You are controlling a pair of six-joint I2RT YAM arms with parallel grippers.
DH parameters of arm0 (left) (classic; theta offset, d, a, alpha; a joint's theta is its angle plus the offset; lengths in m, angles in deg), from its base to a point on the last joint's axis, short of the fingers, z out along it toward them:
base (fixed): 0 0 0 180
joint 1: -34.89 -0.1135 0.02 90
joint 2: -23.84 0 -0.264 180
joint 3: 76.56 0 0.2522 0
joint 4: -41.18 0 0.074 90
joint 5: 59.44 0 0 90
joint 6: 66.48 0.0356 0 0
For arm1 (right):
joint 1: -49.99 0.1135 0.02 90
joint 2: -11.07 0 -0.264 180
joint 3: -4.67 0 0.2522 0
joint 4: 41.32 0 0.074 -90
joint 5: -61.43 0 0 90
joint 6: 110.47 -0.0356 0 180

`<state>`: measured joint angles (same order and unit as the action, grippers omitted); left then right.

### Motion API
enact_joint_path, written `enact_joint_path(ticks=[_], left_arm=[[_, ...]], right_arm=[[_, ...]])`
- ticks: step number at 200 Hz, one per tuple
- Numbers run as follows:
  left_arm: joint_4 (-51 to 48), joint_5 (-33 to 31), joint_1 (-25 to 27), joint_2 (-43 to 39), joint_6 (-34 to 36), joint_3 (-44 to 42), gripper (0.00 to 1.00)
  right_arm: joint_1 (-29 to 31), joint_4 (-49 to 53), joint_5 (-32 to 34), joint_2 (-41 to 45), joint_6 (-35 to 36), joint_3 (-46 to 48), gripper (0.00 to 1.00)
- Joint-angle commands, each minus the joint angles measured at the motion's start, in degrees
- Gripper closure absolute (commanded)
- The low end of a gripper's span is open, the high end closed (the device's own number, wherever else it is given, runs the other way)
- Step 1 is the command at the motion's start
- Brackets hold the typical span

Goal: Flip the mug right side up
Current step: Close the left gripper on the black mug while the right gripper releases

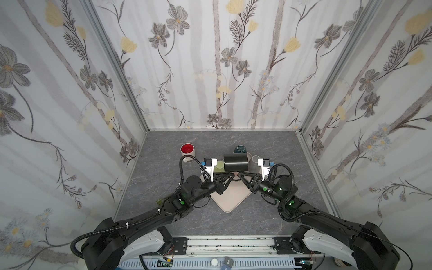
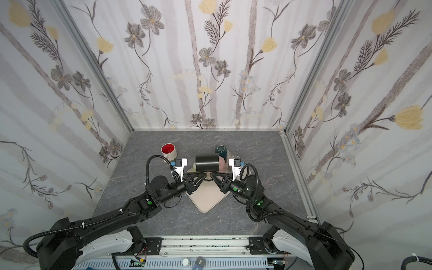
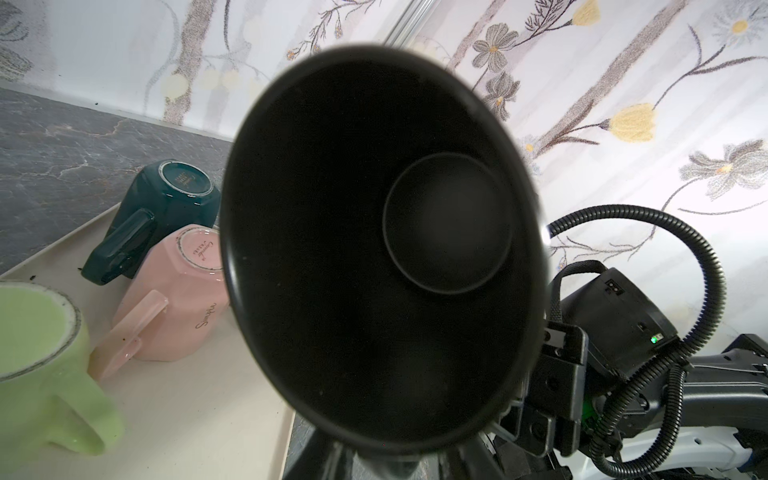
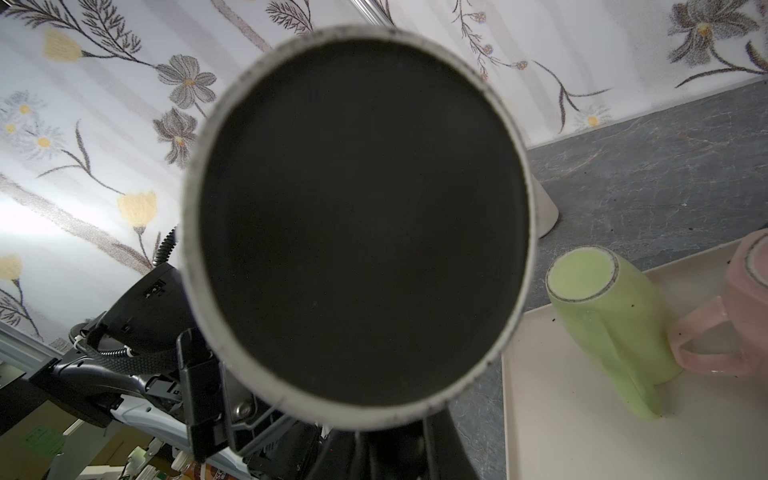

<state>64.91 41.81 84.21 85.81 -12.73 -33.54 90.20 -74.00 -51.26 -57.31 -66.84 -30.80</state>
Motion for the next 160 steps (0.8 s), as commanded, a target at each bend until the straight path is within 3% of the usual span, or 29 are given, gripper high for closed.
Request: enact_joint_path(ticks=[1,37,92,96,107,160], left_arm=[[10.4,2.9,-0.1,0.8,-0.1,1.6,0.68],[11.3,4.0,-0.1,2.7,-0.9,2.3,0.69],[9.7,2.6,-0.1,2.4,-0.1,2.7,0.80],[9.5,2.4,-0.1,2.3,0.0,2.7,0.82],[8.7,1.9,-0.1,2.2,0.2,2.7,1.00],[6.3,-0.4,-0.1,1.7,-0.3,2.6,1.00]], right_arm=[[0.1,0.6,-2.1,-0.4,0.9,-0.3,0.99],[0.0,0.8,-2.2,-0.2,1.1,-0.3,0.98],[0.1,1.6,-1.7,-0.3,1.6,-0.2,0.98],[0.1,1.7,-1.7,-0.3,1.7,-0.2,0.98],[0.1,1.9,-1.7,-0.3,1.8,-0.2,0.98],[0.1,2.2,-1.0,0.3,2.2,0.1,0.93]])
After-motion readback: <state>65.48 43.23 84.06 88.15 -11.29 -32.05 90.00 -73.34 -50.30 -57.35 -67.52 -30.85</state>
